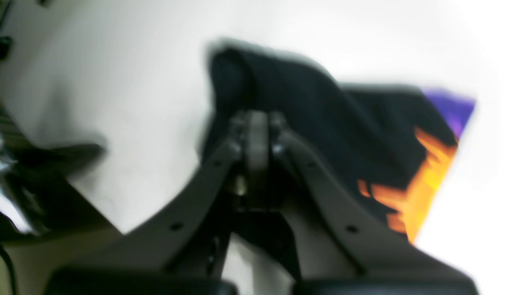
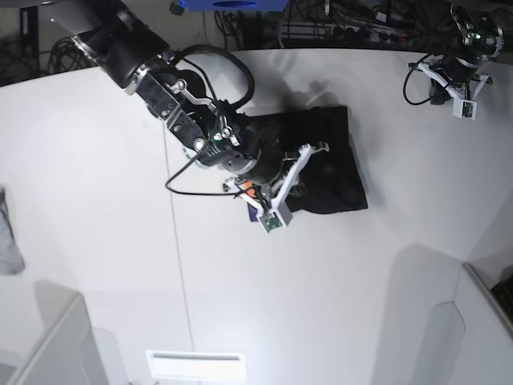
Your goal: Fold the T-shirt properly
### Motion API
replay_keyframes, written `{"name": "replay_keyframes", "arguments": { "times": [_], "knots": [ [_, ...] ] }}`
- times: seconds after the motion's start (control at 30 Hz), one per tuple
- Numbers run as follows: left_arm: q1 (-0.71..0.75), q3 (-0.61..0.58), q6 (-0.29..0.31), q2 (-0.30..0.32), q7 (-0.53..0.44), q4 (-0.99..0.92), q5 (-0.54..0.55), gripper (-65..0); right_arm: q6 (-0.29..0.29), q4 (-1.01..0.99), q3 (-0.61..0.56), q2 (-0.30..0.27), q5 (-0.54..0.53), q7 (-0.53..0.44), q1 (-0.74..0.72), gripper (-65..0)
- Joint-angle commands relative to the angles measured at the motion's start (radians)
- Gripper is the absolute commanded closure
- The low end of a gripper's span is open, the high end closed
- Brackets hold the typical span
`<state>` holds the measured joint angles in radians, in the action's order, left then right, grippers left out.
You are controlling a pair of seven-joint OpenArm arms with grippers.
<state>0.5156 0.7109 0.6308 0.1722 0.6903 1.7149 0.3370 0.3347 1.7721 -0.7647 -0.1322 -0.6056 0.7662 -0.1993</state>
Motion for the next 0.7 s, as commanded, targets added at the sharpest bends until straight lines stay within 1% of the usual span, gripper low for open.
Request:
{"name": "replay_keyframes", "arguments": {
  "times": [0.0, 0.1, 0.23, 0.27, 0.37, 0.43, 0.53, 0.67],
  "knots": [
    [0.005, 0.008, 0.007, 0.014, -0.017, 0.017, 0.006, 0.0, -0.004, 0.005, 0.024, -0.005, 0.002, -0.024, -0.007, 0.0],
    [0.004, 0.008, 0.007, 0.014, -0.017, 0.018, 0.006, 0.0, -0.004, -0.013, 0.04, -0.031, 0.002, -0.023, 0.037, 0.0],
    [0.001, 0.008, 0.007, 0.013, -0.017, 0.02, 0.006, 0.0, -0.004, -0.047, 0.037, -0.027, 0.002, -0.021, 0.085, 0.0],
    [0.001, 0.008, 0.007, 0.013, -0.017, 0.02, 0.006, 0.0, -0.006, -0.064, 0.024, -0.025, 0.002, -0.024, 0.087, 0.0],
    [0.001, 0.008, 0.007, 0.013, -0.017, 0.02, 0.006, 0.0, -0.006, -0.094, -0.077, -0.02, 0.002, -0.026, 0.064, 0.0],
    [0.002, 0.008, 0.007, 0.013, -0.017, 0.02, 0.006, 0.0, -0.006, -0.097, -0.135, 0.004, 0.002, -0.026, 0.053, 0.0],
    [0.002, 0.008, 0.007, 0.013, -0.017, 0.021, 0.006, 0.0, -0.004, -0.1, -0.194, 0.05, 0.003, -0.018, 0.039, 0.0],
    [0.002, 0.008, 0.007, 0.013, -0.017, 0.021, 0.006, 0.0, -0.001, -0.185, -0.316, 0.108, 0.003, -0.017, -0.029, 0.0]
  ]
}}
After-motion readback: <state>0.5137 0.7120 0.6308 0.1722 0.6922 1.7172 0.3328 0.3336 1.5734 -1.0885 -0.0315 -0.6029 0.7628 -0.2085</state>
